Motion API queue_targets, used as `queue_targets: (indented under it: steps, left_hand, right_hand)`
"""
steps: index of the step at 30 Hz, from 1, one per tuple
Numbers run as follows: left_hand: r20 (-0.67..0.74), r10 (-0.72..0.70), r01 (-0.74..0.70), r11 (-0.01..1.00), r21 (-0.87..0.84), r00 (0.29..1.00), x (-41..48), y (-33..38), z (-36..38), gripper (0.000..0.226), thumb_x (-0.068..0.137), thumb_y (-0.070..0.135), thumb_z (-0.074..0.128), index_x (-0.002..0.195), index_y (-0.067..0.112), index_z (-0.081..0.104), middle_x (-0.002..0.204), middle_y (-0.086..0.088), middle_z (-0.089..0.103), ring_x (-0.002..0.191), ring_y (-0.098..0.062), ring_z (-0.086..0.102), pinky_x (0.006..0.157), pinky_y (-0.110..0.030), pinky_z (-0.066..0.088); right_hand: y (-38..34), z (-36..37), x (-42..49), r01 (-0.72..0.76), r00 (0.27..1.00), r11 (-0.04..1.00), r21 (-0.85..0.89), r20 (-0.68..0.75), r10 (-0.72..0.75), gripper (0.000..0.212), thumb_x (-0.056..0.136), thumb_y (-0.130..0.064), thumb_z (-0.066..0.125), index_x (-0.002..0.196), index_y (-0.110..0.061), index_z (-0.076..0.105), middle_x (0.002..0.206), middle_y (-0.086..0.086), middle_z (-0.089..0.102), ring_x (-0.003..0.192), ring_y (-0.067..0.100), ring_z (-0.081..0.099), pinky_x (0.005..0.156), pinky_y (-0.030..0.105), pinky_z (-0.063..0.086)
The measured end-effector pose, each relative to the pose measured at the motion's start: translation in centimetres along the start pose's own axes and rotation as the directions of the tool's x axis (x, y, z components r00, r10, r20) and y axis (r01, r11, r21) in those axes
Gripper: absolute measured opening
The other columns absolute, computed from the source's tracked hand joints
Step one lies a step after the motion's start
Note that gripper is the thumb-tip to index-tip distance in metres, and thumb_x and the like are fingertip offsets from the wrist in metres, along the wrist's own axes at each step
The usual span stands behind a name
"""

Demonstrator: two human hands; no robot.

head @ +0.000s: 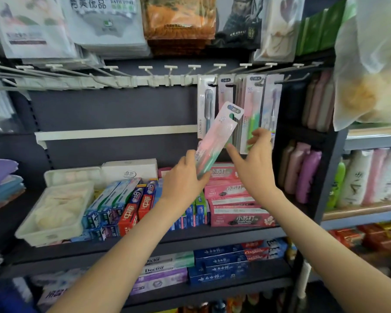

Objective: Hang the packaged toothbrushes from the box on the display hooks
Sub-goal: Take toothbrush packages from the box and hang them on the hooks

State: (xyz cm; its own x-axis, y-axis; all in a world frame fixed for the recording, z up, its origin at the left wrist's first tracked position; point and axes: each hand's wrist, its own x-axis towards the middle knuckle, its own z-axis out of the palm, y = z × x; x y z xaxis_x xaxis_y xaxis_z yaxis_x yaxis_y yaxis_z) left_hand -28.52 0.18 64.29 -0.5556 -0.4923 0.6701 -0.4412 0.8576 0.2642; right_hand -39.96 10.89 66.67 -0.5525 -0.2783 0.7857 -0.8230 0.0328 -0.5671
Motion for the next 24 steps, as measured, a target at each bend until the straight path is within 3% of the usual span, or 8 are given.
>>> queue_targets:
  steps: [3,5,8,10,13,18,20,24]
  left_hand:
    - [-0.014,0.025,-0.025,1.0,0.007,1.0,-0.2,1.4,0.4,0.059,0.091,0.04,0.061,0.135,0.009,0.038,0.119,-0.011,0.058,0.098,-0.029,0.063,0.063,-0.033,0.045]
    - [-0.088,0.138,-0.135,0.99,0.037,0.987,0.0,2.2,0.9,0.058,0.083,0.035,0.073,0.125,0.003,0.048,0.101,-0.013,0.063,0.084,-0.03,0.066,0.05,-0.033,0.043]
    - [-0.277,0.285,-0.251,0.956,0.151,0.917,0.6,3.0,2.0,0.059,0.071,0.039,0.081,0.106,0.002,0.051,0.079,-0.008,0.063,0.062,-0.021,0.065,0.034,-0.026,0.04]
    - [-0.32,0.353,-0.285,0.928,0.24,0.879,1.1,3.4,2.6,0.065,0.07,0.042,0.08,0.11,0.002,0.047,0.082,-0.007,0.065,0.065,-0.017,0.065,0.041,-0.025,0.046]
    - [-0.302,0.421,-0.348,0.898,0.269,0.855,2.0,4.3,2.8,0.075,0.069,0.05,0.077,0.118,0.0,0.05,0.096,-0.008,0.068,0.081,-0.017,0.068,0.062,-0.023,0.054]
    - [-0.239,0.395,-0.387,0.919,0.078,0.887,5.1,3.1,3.3,0.074,0.09,0.059,0.039,0.137,0.003,0.048,0.127,-0.016,0.059,0.115,-0.031,0.058,0.096,-0.04,0.048]
    - [-0.25,0.296,-0.289,0.955,0.066,0.922,7.2,1.7,3.8,0.07,0.093,0.055,0.039,0.142,0.006,0.042,0.136,-0.021,0.052,0.124,-0.035,0.051,0.1,-0.043,0.044]
    - [-0.117,-0.011,0.006,0.999,-0.042,0.993,12.3,-0.7,5.5,0.079,0.094,0.047,0.053,0.155,0.022,0.008,0.156,-0.021,0.018,0.141,-0.036,0.025,0.11,-0.045,0.032]
  right_hand:
    - [-1.3,0.1,0.2,-0.314,0.94,0.926,0.208,0.203,0.273,0.043,0.089,-0.03,0.065,0.113,-0.013,0.034,0.089,0.008,0.058,0.073,0.017,0.059,0.06,0.02,0.048]
    - [-2.1,0.6,0.4,-0.368,0.923,0.892,0.263,0.219,0.316,0.044,0.088,-0.029,0.066,0.112,-0.014,0.032,0.1,0.008,0.058,0.085,0.023,0.062,0.073,0.037,0.056]
    - [-2.9,1.5,1.3,-0.474,0.88,0.799,0.371,0.237,0.412,0.053,0.086,-0.029,0.068,0.117,-0.011,0.029,0.111,0.009,0.051,0.099,0.025,0.058,0.088,0.043,0.053]
    - [-3.1,1.4,2.3,-0.553,0.833,0.722,0.416,0.279,0.477,0.055,0.086,-0.03,0.068,0.121,-0.011,0.031,0.109,0.007,0.052,0.098,0.022,0.059,0.088,0.042,0.053]
    - [-2.2,1.1,4.0,-0.597,0.802,0.669,0.443,0.308,0.512,0.024,0.09,-0.026,0.063,0.098,-0.017,0.042,0.093,0.005,0.054,0.085,0.017,0.059,0.079,0.036,0.054]
    - [0.9,-0.1,7.1,-0.216,0.964,0.973,0.079,0.174,0.2,0.036,0.087,-0.034,0.067,0.1,-0.013,0.04,0.082,-0.008,0.036,0.069,0.004,0.037,0.058,0.013,0.033]
    - [2.4,-0.2,8.6,-0.059,0.962,0.995,-0.078,0.261,0.078,0.042,0.086,-0.033,0.069,0.112,-0.01,0.044,0.093,-0.005,0.044,0.08,0.009,0.044,0.06,0.011,0.032]
    - [4.2,1.6,12.0,0.059,0.926,0.937,-0.344,0.371,0.078,0.073,0.089,-0.037,0.065,0.144,-0.01,0.027,0.128,0.009,0.052,0.107,0.028,0.056,0.077,0.032,0.045]
